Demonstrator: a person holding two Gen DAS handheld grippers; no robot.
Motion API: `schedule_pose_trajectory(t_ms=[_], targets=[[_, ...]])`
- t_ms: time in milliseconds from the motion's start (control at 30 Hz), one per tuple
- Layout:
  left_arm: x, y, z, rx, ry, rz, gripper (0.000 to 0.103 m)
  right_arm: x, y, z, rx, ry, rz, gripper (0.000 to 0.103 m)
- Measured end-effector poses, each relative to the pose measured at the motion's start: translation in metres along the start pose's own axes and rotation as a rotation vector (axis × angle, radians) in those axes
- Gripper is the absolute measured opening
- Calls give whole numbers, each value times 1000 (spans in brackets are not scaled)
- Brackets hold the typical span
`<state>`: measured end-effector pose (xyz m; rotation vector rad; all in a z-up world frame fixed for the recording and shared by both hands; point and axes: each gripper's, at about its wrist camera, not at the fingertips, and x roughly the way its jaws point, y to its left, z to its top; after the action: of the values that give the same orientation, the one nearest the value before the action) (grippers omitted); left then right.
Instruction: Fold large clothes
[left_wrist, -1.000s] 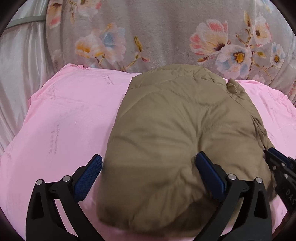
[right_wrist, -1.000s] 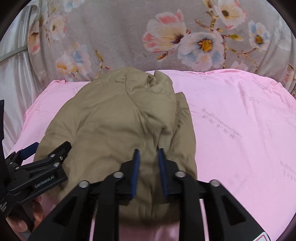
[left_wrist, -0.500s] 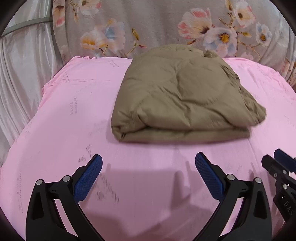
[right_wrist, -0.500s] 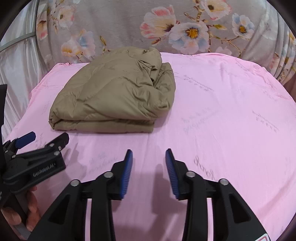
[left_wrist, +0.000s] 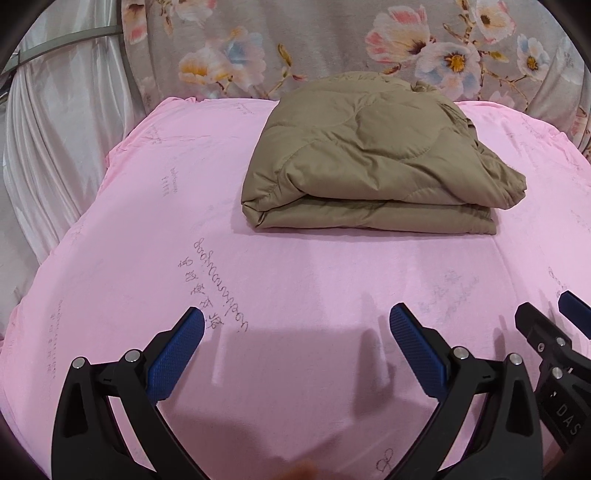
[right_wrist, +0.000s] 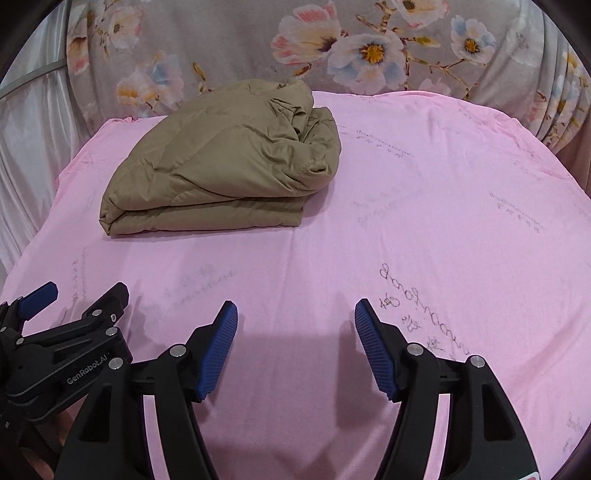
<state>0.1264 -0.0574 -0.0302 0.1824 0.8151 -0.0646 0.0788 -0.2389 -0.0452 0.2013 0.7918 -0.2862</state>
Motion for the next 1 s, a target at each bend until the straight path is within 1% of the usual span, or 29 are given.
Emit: schedule_pose_trajectory(t_ms=[567,1000], targets=[[0,-3,-1,11,-2,11,98,4,17,-3,-68,25,-20,64],[0,-2,0,11,-2,21,98,5,17,-3,-68,27,-21,64]])
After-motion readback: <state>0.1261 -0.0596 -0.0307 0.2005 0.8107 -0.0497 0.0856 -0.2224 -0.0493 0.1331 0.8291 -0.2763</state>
